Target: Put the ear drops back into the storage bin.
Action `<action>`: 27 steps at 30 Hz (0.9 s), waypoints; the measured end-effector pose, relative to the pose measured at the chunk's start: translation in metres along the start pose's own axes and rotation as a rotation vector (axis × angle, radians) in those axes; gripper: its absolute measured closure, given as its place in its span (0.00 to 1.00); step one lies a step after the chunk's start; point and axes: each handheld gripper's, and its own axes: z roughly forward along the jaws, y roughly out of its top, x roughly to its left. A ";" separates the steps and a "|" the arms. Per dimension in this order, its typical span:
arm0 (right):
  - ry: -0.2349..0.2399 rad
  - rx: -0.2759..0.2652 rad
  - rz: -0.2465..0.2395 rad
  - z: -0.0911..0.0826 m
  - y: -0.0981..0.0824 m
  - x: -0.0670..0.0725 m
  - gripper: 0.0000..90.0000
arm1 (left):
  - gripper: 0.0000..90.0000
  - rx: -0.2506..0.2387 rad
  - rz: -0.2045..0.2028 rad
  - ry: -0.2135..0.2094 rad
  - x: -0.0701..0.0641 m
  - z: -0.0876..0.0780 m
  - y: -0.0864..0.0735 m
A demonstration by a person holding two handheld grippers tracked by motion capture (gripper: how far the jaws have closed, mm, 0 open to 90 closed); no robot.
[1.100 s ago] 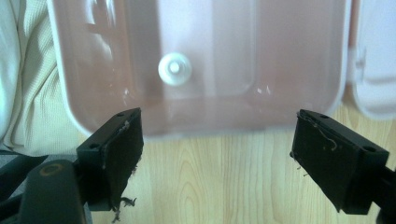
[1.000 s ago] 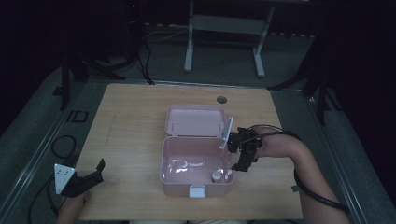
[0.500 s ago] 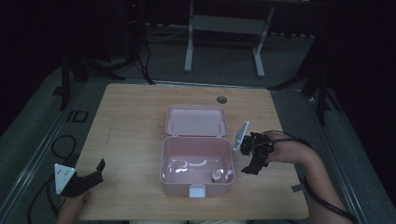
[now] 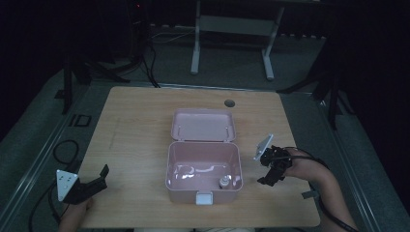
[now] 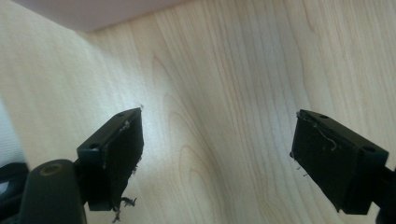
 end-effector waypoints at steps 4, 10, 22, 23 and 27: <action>-0.014 -0.025 0.027 0.011 -0.012 -0.001 0.18 | 0.01 0.001 0.000 0.000 0.000 0.000 0.000; -0.038 -0.089 0.071 0.020 -0.030 0.000 0.18 | 0.01 0.001 0.000 0.000 0.000 0.000 0.000; -0.128 -0.204 0.180 0.033 -0.059 0.000 0.17 | 0.01 -0.003 -0.003 0.002 0.000 0.000 0.000; -0.133 -0.213 0.194 0.034 -0.061 0.000 0.17 | 0.01 -0.003 -0.003 0.002 0.000 0.000 0.000; -0.178 -0.266 0.237 0.039 -0.068 0.001 0.17 | 0.01 -0.003 -0.004 0.003 0.000 0.000 0.000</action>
